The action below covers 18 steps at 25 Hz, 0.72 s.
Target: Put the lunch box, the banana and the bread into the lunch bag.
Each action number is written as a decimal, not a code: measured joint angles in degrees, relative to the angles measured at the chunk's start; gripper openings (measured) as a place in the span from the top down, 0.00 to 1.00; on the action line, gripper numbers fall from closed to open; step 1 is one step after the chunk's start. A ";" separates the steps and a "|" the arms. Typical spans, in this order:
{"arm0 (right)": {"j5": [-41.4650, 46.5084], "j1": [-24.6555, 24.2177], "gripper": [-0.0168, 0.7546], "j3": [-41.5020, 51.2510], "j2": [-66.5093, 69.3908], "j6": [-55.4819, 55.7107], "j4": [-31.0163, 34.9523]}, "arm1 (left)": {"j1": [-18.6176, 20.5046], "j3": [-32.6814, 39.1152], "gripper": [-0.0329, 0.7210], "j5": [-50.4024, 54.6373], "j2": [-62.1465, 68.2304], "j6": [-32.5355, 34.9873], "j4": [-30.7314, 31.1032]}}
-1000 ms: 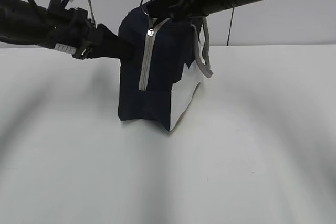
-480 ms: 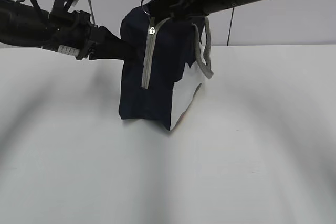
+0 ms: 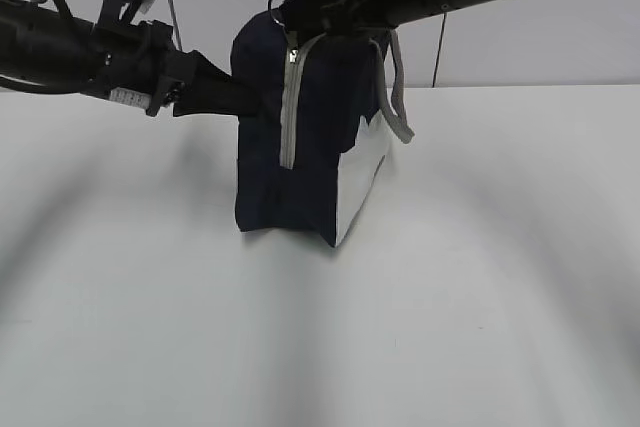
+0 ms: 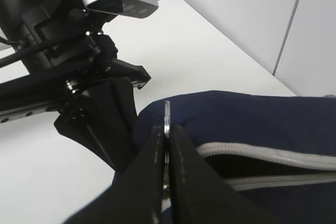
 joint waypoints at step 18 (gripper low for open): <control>-2.49 -0.61 1.00 0.00 -2.74 6.01 -1.04 | -0.06 0.00 0.95 4.63 0.01 -3.50 1.68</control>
